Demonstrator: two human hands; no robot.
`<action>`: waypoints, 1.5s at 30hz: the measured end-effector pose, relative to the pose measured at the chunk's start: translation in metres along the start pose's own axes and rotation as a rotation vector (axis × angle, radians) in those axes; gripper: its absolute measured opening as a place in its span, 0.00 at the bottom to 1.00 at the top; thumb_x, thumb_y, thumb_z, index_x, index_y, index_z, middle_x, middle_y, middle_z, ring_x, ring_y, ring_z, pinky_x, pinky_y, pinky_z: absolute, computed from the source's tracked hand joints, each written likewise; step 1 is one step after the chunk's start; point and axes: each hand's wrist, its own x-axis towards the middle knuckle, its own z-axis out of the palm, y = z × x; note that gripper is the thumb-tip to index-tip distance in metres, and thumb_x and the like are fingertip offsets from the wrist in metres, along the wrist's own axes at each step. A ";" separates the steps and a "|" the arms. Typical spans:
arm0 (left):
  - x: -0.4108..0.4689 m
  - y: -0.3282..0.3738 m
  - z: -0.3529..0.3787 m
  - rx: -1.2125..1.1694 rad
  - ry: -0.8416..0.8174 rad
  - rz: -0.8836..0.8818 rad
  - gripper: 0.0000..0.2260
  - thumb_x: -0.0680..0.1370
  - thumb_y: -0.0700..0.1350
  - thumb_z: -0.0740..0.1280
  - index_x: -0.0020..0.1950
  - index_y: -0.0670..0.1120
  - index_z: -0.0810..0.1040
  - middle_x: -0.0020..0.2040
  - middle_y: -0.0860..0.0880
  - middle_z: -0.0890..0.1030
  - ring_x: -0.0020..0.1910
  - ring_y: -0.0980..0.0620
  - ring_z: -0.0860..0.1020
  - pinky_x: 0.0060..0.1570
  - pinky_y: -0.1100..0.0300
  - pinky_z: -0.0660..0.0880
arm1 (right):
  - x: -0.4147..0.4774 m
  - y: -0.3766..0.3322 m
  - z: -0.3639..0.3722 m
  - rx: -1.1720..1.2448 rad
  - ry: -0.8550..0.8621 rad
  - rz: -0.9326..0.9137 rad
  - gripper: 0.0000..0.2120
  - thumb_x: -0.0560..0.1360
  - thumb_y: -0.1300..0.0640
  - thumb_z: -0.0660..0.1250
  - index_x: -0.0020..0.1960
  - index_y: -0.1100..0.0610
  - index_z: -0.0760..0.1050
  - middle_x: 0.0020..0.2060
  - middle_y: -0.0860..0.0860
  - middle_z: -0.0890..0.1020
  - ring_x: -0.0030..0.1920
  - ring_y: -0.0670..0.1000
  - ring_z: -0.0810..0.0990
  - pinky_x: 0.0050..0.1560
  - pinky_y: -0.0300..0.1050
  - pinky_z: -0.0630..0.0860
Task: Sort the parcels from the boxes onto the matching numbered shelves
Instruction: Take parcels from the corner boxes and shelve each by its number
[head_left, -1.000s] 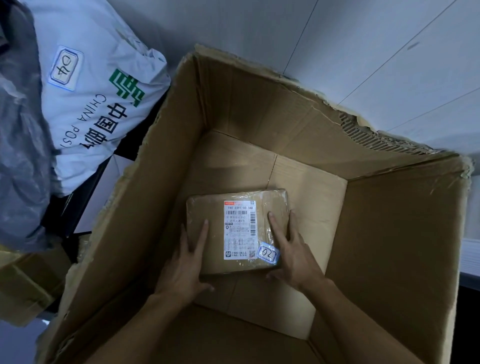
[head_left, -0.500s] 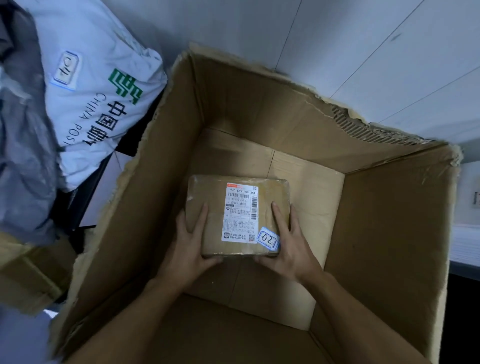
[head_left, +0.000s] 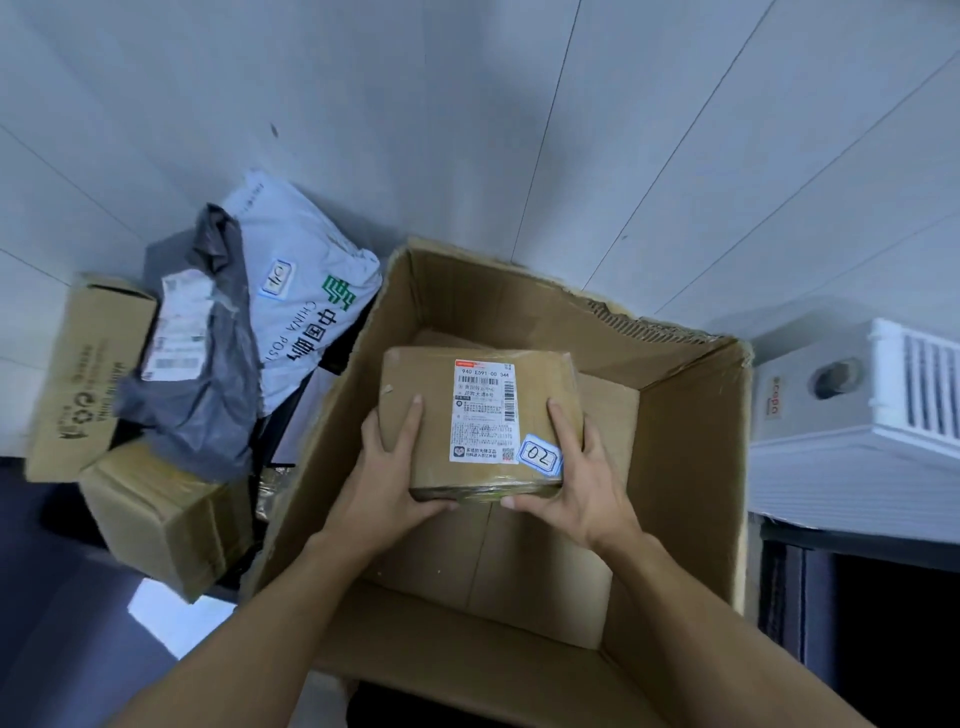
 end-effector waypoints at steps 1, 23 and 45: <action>-0.004 0.007 -0.009 0.019 0.003 0.000 0.59 0.66 0.63 0.78 0.80 0.59 0.35 0.77 0.46 0.41 0.78 0.41 0.55 0.68 0.47 0.68 | -0.007 -0.006 -0.008 0.001 0.004 0.007 0.63 0.60 0.30 0.77 0.81 0.40 0.38 0.76 0.53 0.53 0.72 0.60 0.66 0.71 0.56 0.68; -0.115 0.101 -0.215 0.297 0.200 0.113 0.53 0.62 0.83 0.55 0.77 0.64 0.32 0.75 0.36 0.56 0.70 0.35 0.67 0.65 0.42 0.71 | -0.128 -0.174 -0.170 -0.155 0.252 -0.125 0.65 0.58 0.24 0.72 0.81 0.49 0.43 0.74 0.54 0.62 0.72 0.57 0.64 0.69 0.57 0.64; -0.167 0.141 -0.319 0.380 0.324 0.110 0.55 0.63 0.81 0.61 0.77 0.64 0.30 0.75 0.41 0.53 0.69 0.40 0.68 0.67 0.45 0.69 | -0.170 -0.259 -0.243 -0.113 0.343 -0.280 0.64 0.55 0.20 0.64 0.81 0.47 0.44 0.76 0.55 0.59 0.74 0.57 0.63 0.74 0.57 0.63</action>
